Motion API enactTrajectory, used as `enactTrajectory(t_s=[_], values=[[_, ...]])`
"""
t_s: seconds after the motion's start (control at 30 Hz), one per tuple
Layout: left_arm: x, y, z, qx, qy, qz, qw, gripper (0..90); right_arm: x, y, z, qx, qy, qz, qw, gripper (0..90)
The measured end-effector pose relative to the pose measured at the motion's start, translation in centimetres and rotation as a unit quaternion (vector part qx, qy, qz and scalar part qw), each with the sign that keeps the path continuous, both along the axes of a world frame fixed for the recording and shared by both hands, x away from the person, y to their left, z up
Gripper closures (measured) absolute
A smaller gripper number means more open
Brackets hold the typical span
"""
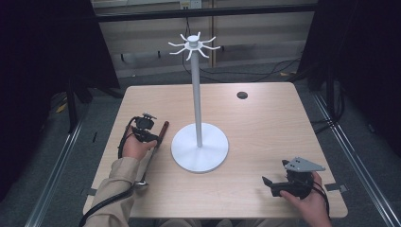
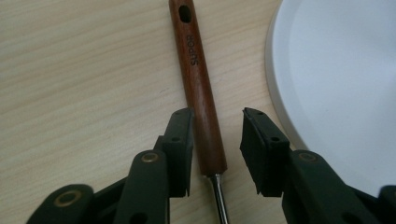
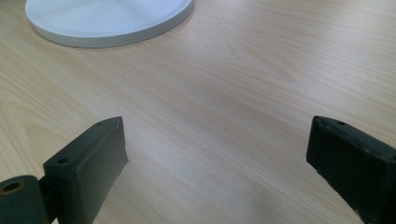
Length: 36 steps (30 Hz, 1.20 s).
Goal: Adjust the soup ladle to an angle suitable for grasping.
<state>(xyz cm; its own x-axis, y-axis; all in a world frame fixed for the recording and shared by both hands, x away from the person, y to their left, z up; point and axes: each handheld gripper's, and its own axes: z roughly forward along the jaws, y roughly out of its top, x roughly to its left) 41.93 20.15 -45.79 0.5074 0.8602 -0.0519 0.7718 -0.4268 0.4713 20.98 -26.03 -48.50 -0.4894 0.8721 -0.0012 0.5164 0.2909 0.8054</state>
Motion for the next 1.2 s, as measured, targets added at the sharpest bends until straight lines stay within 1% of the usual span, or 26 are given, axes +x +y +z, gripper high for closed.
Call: enactTrajectory(t_s=[0.1,0.13,0.2,0.23,0.3,0.37,0.4,0.43,0.47,0.5,0.53,0.57,0.6,0.63,0.67,0.7,0.73,0.8,0.83,0.87,0.9,0.93,0.97,1.1,1.17,1.2], values=[[0.1,0.1,-0.3,0.01,0.007,0.001,0.9999,60.9,0.0,0.0,0.0,-0.002,0.0,0.002,1.0,4.6],[0.1,0.1,-0.5,0.009,0.01,0.005,0.9999,60.0,0.0,0.0,0.0,-0.002,0.001,0.0,1.0,4.6],[0.2,0.1,-0.9,0.021,0.017,0.003,0.9996,59.4,0.0,0.0,0.0,-0.001,0.001,0.0,1.0,4.5],[0.2,0.1,-1.2,0.021,0.019,0.007,0.9996,59.3,0.0,0.0,0.0,-0.001,0.001,0.001,1.0,4.5],[0.5,0.1,-1.7,0.026,0.025,0.004,0.9993,59.3,0.0,0.0,-0.1,-0.002,0.0,0.003,1.0,4.5],[0.5,-0.1,-1.9,0.025,0.021,0.009,0.9994,60.0,0.0,0.0,-0.1,-0.002,0.001,0.003,1.0,4.5],[0.6,-0.3,-1.9,0.028,0.023,0.009,0.9993,60.1,0.0,0.0,-0.1,-0.003,0.001,0.003,1.0,4.6],[0.7,-0.4,-1.8,0.029,0.027,0.005,0.9992,62.3,0.0,0.0,-0.1,-0.003,0.0,0.002,1.0,4.6],[0.7,-0.5,-1.8,0.029,0.031,0.008,0.9991,64.8,0.0,0.0,-0.1,-0.003,0.001,0.002,1.0,4.5],[0.8,-0.6,-1.7,0.031,0.033,0.006,0.999,69.1,0.0,-0.1,-0.1,-0.003,0.001,0.001,1.0,4.6],[0.8,-0.7,-1.7,0.03,0.036,0.013,0.9988,70.0,0.0,-0.1,-0.1,-0.003,0.001,0.001,1.0,4.5],[0.8,-0.7,-1.7,0.03,0.035,0.018,0.9988,70.4,0.0,0.0,-0.1,-0.003,0.001,0.002,1.0,4.5],[0.9,-0.8,-1.7,0.032,0.04,0.022,0.9985,70.9,0.0,0.0,-0.1,-0.003,0.0,0.002,1.0,4.6],[0.8,-0.8,-1.7,0.029,0.043,0.032,0.9982,71.9,0.0,0.0,-0.1,-0.003,0.001,0.002,1.0,4.6],[0.8,-0.8,-1.7,0.024,0.04,0.039,0.9981,73.4,0.0,0.0,-0.1,-0.003,0.001,0.002,1.0,4.6],[0.8,-0.7,-1.8,0.023,0.026,0.033,0.9988,74.0,0.0,0.0,-0.1,-0.003,0.0,0.003,1.0,4.6],[0.7,-0.6,-1.8,0.021,0.027,0.041,0.9986,74.0,0.0,0.0,-0.1,-0.003,0.0,0.004,1.0,4.6],[0.8,-0.3,-1.8,0.004,0.028,0.052,0.9982,74.1,0.1,-0.1,-0.1,-0.003,0.001,0.003,1.0,4.5],[0.7,-0.2,-1.7,0.0,0.024,0.055,0.9982,74.1,0.1,-0.1,-0.1,-0.003,0.002,0.001,1.0,4.5],[0.7,0.0,-1.5,-0.001,0.023,0.049,0.9985,74.1,0.1,-0.1,-0.1,-0.003,0.003,0.0,1.0,4.5],[0.6,0.0,-1.3,-0.01,0.02,0.05,0.9985,74.1,0.1,-0.1,-0.1,-0.003,0.003,0.0,1.0,4.5],[0.6,0.1,-1.0,-0.013,0.013,0.05,0.9986,74.1,0.1,-0.1,-0.1,-0.003,0.002,-0.001,1.0,4.5],[0.5,0.2,-0.8,-0.021,0.007,0.053,0.9984,74.1,0.1,-0.2,-0.1,-0.002,0.003,0.0,1.0,4.5],[0.1,0.7,0.5,-0.041,-0.012,0.047,0.998,74.1,0.1,-0.1,-0.1,-0.004,0.001,0.0,1.0,4.5],[-0.2,0.9,1.1,-0.055,-0.026,0.046,0.9971,74.1,0.0,0.0,0.0,-0.004,0.0,0.002,1.0,4.5],[-0.4,0.9,1.4,-0.068,-0.035,0.053,0.9957,74.1,0.1,0.0,0.0,-0.004,-0.001,0.002,1.0,4.5]])
